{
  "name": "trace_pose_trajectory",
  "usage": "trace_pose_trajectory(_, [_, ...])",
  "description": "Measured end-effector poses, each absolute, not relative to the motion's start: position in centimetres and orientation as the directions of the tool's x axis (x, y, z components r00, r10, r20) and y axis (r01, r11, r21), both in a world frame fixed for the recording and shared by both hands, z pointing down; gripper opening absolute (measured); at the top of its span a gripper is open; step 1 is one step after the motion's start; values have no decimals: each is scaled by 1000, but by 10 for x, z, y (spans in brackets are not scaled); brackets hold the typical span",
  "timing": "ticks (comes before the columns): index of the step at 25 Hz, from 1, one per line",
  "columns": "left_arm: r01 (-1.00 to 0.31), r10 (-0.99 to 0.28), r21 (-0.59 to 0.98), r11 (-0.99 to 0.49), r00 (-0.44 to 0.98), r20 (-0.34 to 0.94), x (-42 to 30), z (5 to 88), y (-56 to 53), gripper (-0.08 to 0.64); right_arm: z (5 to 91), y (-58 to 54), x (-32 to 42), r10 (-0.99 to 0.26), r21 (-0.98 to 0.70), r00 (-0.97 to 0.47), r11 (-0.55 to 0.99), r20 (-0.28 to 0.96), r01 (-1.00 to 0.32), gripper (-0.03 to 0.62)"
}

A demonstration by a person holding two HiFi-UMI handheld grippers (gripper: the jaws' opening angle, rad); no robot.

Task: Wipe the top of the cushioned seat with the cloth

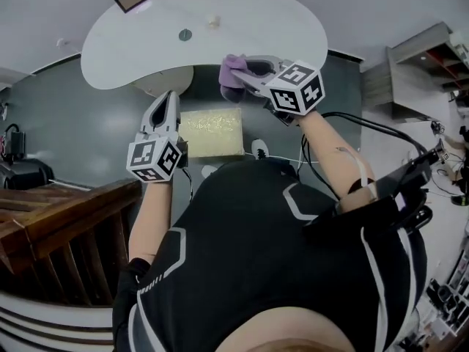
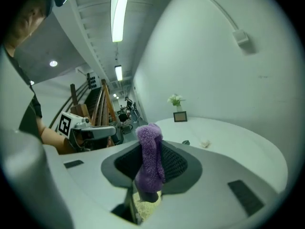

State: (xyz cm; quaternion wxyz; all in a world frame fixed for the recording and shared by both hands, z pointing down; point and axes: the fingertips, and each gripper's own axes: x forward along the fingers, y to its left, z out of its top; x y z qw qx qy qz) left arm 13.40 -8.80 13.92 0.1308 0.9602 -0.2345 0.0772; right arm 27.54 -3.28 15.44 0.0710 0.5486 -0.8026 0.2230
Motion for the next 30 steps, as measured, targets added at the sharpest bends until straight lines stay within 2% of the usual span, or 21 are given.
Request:
trace_pose_trajectory(5, [-455,-439,172,-874,890,123,132,93,-85,3,106,-32,290,-901,-216,-335,282,275,-935,110])
trace_pose_trajectory(13, [-546,-540,171,-820,837,88,113,59,-104,3,46,-42,302,-943,-135,-295,275,155,-952,109])
trace_pose_trajectory(20, [-552,-552,165,-817,832,47,115,33,-109,3,25,-52,308,-953,-117,-281,268,116,-956,107])
trace_pose_trajectory(30, [-626,-626,105,-772,779,40,102,26,-121,3,17,-55,309,-964,-54,-241,237,112,-970,101])
